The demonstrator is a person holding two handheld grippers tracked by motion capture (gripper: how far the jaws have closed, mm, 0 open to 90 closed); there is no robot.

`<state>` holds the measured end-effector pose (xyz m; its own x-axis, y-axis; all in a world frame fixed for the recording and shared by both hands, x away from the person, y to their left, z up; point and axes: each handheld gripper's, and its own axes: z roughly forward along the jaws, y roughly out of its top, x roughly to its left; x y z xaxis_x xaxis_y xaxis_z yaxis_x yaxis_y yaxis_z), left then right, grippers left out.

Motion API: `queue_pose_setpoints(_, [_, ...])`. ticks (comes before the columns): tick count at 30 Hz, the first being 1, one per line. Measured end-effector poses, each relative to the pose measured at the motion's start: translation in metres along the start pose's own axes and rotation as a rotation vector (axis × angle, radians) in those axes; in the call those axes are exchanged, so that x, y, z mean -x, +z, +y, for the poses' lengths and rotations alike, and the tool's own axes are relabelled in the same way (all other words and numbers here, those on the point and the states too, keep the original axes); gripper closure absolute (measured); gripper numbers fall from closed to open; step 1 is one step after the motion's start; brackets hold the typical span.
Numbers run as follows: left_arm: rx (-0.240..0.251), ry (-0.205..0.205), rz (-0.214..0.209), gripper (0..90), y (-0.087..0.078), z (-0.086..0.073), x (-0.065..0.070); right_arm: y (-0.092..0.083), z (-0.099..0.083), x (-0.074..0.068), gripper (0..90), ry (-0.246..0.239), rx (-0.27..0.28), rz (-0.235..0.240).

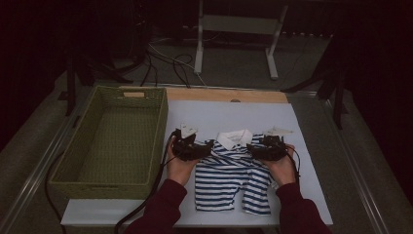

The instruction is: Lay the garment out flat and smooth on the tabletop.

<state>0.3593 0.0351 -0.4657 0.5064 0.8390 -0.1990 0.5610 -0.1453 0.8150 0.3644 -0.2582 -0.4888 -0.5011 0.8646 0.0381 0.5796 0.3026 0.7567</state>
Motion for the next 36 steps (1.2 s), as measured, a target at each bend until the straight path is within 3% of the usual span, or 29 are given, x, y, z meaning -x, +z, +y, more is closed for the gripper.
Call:
queue_pose_setpoints(3, [-0.055, -0.013, -0.003, 28.7, 0.016, 0.002, -0.001, 0.001, -0.001, -0.005, 37.7, -0.01, -0.005, 0.014])
queue_pose_setpoints(7, [-0.111, 0.002, 0.014, 29.6, 0.032, -0.001, -0.002, 0.001, -0.002, -0.007, 37.8, -0.006, -0.002, 0.026])
queue_pose_setpoints(12, [-0.151, 0.007, 0.02, 29.4, 0.044, -0.007, -0.003, 0.0, -0.005, -0.011, 37.8, -0.005, 0.0, 0.039])
queue_pose_setpoints(17, [-0.183, -0.004, -0.011, 33.4, 0.049, -0.01, -0.005, -0.001, -0.008, -0.014, 37.6, -0.001, 0.006, 0.043])
queue_pose_setpoints(23, [-0.217, -0.014, -0.071, 50.2, 0.052, -0.013, -0.005, -0.004, -0.009, -0.019, 37.5, -0.009, 0.014, 0.043])
queue_pose_setpoints(25, [-0.23, -0.011, -0.094, 59.6, 0.051, -0.014, -0.004, -0.006, -0.009, -0.02, 37.4, -0.017, 0.019, 0.045])
queue_pose_setpoints(30, [-0.218, 0.012, -0.132, 85.1, 0.044, -0.016, -0.003, -0.01, -0.009, -0.021, 37.4, -0.019, 0.031, 0.042])
queue_pose_setpoints(36, [-0.164, 0.002, -0.143, 87.2, 0.024, -0.021, -0.005, -0.014, -0.012, -0.021, 37.6, -0.019, 0.04, 0.035])
